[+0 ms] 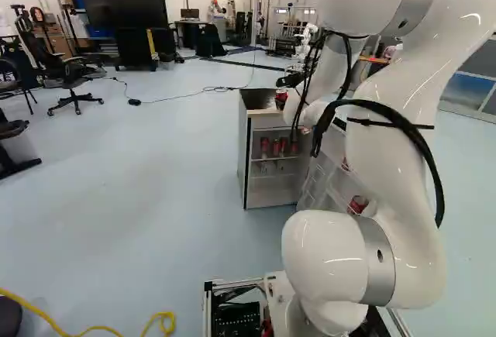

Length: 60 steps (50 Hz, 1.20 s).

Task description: Grab a drink from the fridge

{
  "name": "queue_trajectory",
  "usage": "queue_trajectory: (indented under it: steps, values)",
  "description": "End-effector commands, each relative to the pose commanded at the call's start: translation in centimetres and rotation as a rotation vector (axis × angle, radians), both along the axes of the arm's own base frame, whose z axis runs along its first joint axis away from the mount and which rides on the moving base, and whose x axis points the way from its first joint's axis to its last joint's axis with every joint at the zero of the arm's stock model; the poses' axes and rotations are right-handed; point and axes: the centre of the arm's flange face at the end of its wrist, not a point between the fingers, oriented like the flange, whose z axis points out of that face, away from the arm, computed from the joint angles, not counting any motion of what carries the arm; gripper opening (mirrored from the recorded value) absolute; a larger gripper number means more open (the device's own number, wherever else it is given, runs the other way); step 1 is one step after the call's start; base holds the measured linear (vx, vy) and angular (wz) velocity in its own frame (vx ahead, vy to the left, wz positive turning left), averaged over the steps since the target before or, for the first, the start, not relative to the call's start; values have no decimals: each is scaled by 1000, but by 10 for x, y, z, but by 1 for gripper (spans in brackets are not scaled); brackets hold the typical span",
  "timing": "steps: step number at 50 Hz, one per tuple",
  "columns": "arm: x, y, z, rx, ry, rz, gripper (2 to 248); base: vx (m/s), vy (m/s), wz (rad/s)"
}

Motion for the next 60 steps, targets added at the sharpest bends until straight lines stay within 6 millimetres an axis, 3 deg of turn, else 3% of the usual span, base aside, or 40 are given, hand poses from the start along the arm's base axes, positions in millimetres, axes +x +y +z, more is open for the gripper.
queue_trajectory:
  steps: [14,40,41,46,47,51,52,56,57,60]
  values:
    - [20,-1,-3,-3,-12,7,89,0,0,0]
    - [23,-2,-7,-2,-6,8,91,0,0,0]
    - [23,-2,-7,-2,-6,8,118,0,0,0]
    - [23,-2,-7,-2,-6,8,118,0,0,0]
    - [23,-2,-7,-2,-6,8,152,0,0,0]
    - [23,-2,-7,-2,-6,8,152,0,0,0]
    - [23,-2,-7,-2,-6,8,187,0,0,0]
    - [22,-2,-7,-2,-6,8,187,0,0,0]
    - [21,-2,-7,-2,-6,8,223,0,0,0]
    - [18,-1,-7,-1,-4,7,223,0,0,0]
